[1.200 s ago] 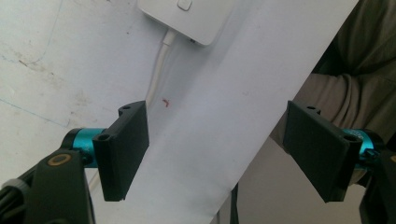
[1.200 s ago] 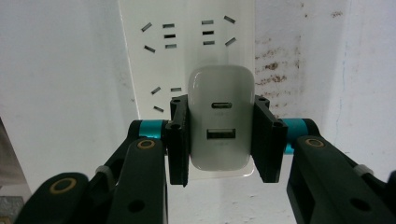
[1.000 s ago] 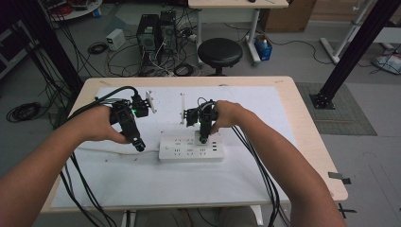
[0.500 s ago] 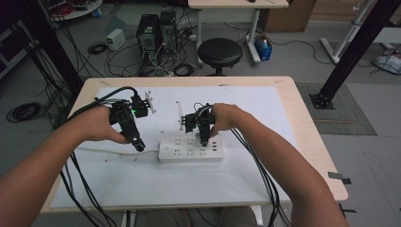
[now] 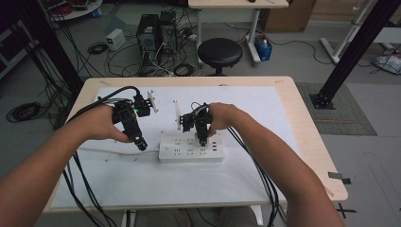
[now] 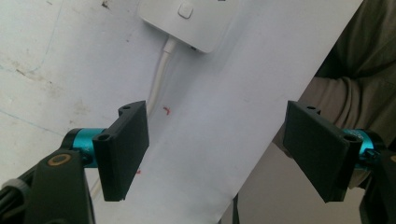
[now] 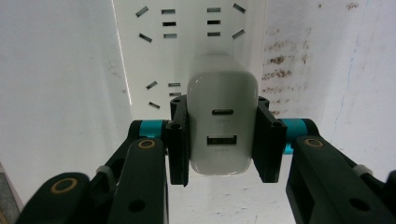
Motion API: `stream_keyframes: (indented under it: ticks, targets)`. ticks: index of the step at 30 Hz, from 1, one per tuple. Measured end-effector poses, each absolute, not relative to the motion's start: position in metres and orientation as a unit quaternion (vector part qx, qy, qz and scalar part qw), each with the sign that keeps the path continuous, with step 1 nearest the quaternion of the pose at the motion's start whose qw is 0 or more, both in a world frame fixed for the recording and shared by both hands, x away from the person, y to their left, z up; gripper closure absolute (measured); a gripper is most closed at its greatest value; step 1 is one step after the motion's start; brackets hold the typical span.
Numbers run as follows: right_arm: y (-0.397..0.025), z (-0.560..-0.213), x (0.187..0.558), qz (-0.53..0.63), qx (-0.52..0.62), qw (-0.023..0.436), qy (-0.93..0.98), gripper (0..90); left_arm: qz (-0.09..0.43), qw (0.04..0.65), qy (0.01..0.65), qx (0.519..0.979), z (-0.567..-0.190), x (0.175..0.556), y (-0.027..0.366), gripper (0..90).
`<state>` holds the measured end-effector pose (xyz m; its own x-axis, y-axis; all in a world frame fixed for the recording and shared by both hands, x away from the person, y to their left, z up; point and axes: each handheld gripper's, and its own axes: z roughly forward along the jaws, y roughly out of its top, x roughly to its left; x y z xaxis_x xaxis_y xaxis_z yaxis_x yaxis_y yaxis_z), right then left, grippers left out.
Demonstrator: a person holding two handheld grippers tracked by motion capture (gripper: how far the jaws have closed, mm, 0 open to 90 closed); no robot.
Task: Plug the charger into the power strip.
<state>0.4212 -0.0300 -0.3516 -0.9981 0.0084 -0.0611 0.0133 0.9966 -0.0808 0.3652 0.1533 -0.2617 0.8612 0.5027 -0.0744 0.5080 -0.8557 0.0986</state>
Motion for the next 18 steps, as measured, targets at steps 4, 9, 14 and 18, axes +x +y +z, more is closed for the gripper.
stream_keyframes:
  ticks: [4, 9, 14, 18]
  targets:
    - [-0.038, -0.352, 0.422, -0.028, 0.006, 0.029, 0.999, 62.9, -0.023, 0.055, 0.261, 0.963, -0.262, 0.366, 0.154, 23.2]
    - [-0.034, -0.353, 0.422, -0.038, -0.006, 0.034, 0.999, 62.9, -0.020, 0.059, 0.265, 0.962, -0.262, 0.368, 0.154, 20.9]
    - [-0.029, -0.354, 0.420, -0.045, 0.001, 0.038, 0.998, 62.9, -0.025, 0.055, 0.262, 0.963, -0.262, 0.371, 0.153, 20.8]
    - [-0.032, -0.355, 0.421, -0.037, 0.002, 0.035, 0.999, 62.9, -0.028, 0.055, 0.261, 0.963, -0.262, 0.372, 0.152, 20.9]
